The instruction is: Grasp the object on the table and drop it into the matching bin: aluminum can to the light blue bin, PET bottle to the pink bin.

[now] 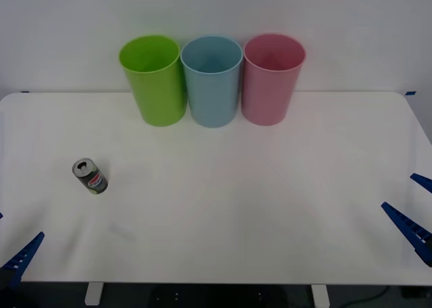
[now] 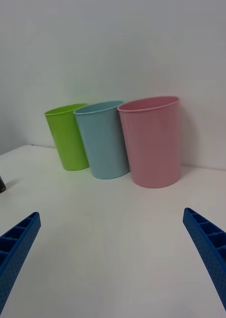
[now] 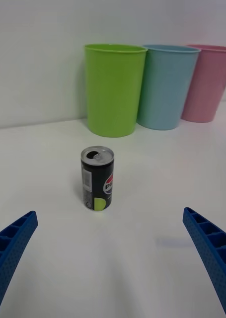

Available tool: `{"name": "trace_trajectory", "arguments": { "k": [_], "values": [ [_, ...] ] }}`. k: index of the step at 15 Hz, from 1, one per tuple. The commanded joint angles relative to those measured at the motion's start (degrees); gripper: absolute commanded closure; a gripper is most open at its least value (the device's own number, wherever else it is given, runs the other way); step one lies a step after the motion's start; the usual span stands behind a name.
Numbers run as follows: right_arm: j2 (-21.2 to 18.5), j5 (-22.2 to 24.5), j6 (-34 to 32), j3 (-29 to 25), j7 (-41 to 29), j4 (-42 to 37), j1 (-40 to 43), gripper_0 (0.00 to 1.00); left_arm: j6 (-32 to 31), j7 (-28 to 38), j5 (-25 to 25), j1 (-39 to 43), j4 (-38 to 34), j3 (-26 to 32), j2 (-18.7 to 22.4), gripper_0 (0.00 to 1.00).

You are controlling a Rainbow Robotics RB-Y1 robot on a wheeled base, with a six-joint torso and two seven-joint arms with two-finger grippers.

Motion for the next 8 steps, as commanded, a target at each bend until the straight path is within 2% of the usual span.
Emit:
{"name": "trace_trajectory", "arguments": {
  "k": [1,4,8],
  "values": [
    [0.0,0.0,0.0,0.0,0.0,0.0,0.0,0.0,3.91,-0.36,0.21,0.45,-0.05,-0.51,0.0,0.0],
    [0.0,0.0,0.0,0.0,0.0,0.0,0.0,0.0,5.31,0.26,0.04,-0.95,1.09,-1.74,0.0,0.0],
    [0.0,0.0,0.0,0.0,0.0,0.0,0.0,0.0,5.49,-0.45,-1.02,-6.58,7.51,-3.24,0.0,0.0]
  ]
}}
